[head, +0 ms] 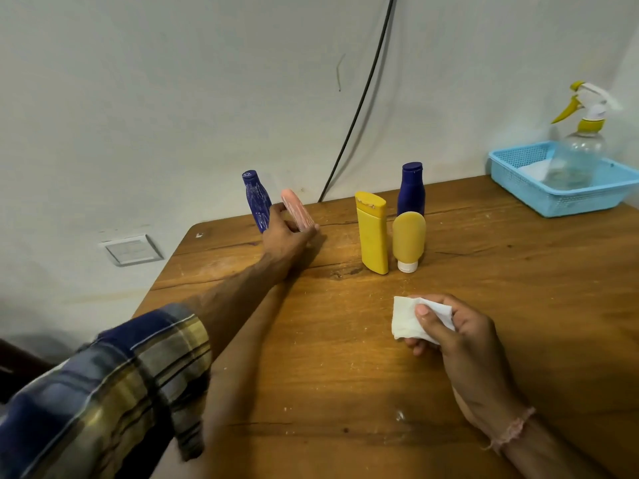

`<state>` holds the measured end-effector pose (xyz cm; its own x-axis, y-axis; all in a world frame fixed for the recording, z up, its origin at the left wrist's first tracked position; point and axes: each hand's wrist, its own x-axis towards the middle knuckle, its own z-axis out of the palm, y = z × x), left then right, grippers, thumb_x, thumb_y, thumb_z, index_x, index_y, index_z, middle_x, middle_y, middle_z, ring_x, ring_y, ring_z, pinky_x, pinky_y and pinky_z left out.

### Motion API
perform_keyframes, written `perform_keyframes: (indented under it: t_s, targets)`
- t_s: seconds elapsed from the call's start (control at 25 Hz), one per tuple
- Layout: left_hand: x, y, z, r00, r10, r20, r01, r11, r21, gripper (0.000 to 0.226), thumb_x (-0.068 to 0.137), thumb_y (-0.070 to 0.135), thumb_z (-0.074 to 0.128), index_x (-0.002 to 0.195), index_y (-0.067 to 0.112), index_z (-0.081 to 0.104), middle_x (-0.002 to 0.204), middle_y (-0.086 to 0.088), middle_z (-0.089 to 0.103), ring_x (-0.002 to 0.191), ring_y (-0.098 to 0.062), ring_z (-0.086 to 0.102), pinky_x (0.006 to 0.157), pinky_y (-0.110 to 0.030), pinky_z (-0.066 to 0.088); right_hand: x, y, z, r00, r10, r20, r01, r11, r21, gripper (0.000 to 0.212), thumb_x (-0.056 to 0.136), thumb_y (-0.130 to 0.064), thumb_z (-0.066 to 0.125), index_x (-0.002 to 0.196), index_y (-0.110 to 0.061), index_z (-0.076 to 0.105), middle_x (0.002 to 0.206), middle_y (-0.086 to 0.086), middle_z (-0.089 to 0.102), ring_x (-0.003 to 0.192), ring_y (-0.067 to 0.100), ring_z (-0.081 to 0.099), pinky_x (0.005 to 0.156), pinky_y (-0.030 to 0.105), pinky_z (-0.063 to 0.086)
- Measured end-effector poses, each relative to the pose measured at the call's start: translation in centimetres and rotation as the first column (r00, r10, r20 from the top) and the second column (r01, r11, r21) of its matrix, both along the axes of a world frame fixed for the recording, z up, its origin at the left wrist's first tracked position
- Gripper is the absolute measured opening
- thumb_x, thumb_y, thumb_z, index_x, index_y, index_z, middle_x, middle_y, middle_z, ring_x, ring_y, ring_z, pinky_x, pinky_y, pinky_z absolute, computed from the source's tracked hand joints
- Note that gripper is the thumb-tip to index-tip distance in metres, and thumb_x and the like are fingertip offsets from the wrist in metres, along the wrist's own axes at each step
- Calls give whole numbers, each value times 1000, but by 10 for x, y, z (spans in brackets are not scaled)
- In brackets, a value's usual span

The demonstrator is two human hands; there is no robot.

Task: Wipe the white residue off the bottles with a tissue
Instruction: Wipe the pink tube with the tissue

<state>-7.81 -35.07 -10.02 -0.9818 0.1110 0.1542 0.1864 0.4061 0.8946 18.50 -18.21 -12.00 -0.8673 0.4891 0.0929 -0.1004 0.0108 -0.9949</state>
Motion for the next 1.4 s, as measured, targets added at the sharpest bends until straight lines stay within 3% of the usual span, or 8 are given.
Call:
perform_keyframes:
  t_s: [0.24,0.44,0.6,0.76,0.92,1.16,1.24,1.4]
  targets:
    - [122,-41,19,908,-405,112,359,886,293,106,74,18,88,152,40,20,115,-24,72,100,-36,74,82,-49,62,-1,0,-1,999,2,-33,-2,1000,17,14,93,-16,70,106,-18,72,78,9,74,60,16,67,61,33,56]
    - [195,-53,6,712,-665,225,363,623,693,99,74,-15,70,143,48,39,127,-37,61,91,-39,71,75,-49,63,7,-10,-1,982,41,-183,31,926,375,16,88,-19,77,103,-17,73,92,-4,74,72,12,70,61,24,57]
    - [203,-57,-8,618,-766,179,491,553,673,97,78,-18,64,147,45,40,122,-34,62,97,-49,67,82,-51,60,16,-25,0,924,117,-363,195,673,714,15,84,-3,76,97,-10,74,95,0,70,87,7,65,71,22,55]
    - [199,-59,-15,554,-821,135,501,459,734,97,79,-26,55,151,37,40,130,-34,54,101,-55,65,90,-58,56,24,-30,-5,906,223,-360,212,496,842,22,80,1,72,100,-8,75,98,6,68,90,17,65,74,31,56]
    - [193,-62,-19,499,-861,98,534,394,748,97,78,-26,51,152,35,38,117,-35,57,100,-54,65,89,-58,57,22,-33,-6,939,173,-298,187,470,862,19,84,-8,71,103,-9,73,101,6,68,91,14,64,74,25,57]
    - [194,-62,-18,452,-885,107,570,379,729,95,75,-25,51,151,31,37,111,-38,59,91,-50,67,78,-53,60,4,-33,3,920,119,-373,283,455,844,19,86,-2,73,105,-7,76,98,9,67,90,10,60,81,5,41]
    - [193,-62,-19,449,-887,113,582,385,716,96,75,-25,52,152,30,37,110,-38,59,90,-50,68,77,-53,61,0,-34,5,906,141,-399,304,440,845,21,86,1,73,106,-6,77,98,10,68,91,13,62,84,7,43]
    - [194,-62,-18,461,-880,115,586,399,705,97,73,-24,54,153,27,34,109,-36,60,90,-49,67,75,-53,61,-2,-31,8,886,231,-401,292,394,872,26,85,7,69,106,-5,78,96,12,69,90,23,65,77,31,54]
